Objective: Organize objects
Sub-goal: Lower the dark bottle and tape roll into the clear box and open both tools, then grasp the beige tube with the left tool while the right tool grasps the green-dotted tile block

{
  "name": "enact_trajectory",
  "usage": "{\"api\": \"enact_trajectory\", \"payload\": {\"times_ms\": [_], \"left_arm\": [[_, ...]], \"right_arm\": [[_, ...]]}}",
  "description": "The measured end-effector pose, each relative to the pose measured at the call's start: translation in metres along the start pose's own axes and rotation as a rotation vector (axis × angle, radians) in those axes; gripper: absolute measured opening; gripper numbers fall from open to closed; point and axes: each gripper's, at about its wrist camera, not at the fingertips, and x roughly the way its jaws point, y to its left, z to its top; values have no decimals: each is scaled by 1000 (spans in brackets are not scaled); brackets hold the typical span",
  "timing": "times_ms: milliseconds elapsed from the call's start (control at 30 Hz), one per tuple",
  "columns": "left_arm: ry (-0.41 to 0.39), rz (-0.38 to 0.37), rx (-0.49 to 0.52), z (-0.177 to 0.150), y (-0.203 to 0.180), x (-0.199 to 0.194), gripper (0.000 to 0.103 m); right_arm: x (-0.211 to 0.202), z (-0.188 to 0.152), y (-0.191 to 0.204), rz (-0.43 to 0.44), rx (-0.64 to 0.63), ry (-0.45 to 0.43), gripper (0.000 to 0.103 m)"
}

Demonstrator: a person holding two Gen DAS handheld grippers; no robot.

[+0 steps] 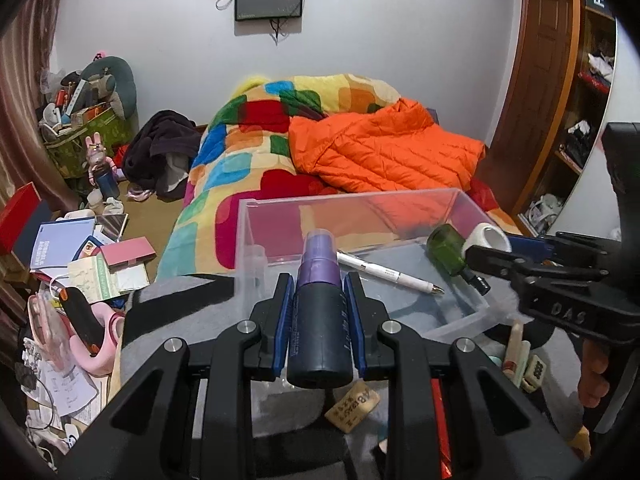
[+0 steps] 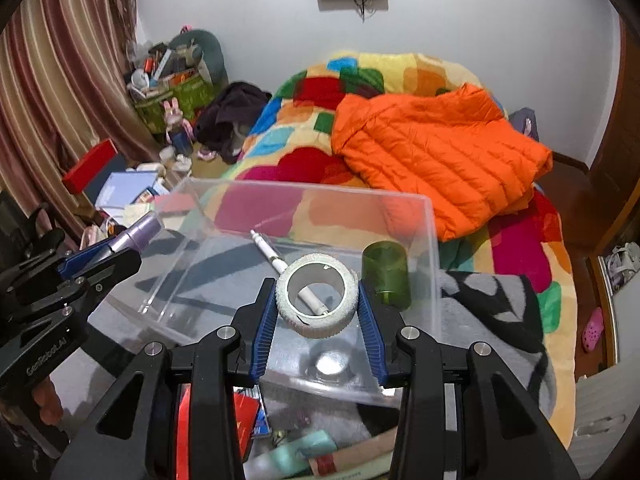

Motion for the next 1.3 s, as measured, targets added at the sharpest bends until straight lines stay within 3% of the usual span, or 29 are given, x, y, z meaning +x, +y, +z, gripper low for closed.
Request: {"api": "enact_trajectory", "payload": {"times_ms": [267,533,800,1067,1300], "left_arm": [[82,-5,16,3,-5,34,25],[124,-19,26,-2,-9,49,25],[114,-29,23,-3,-8,42,27],[37,-14,19,-2,-7,5,51],[-38,-8,33,-7,-13,-34,78]], "right_arm": [[33,1,0,12,10,85,36],[39,-3,8,0,-26,112,37],[39,-3,5,12,-9,133,43],[12,-3,2,6,-6,81,54],[-35,-11,-8,1,4,-13,62]]}}
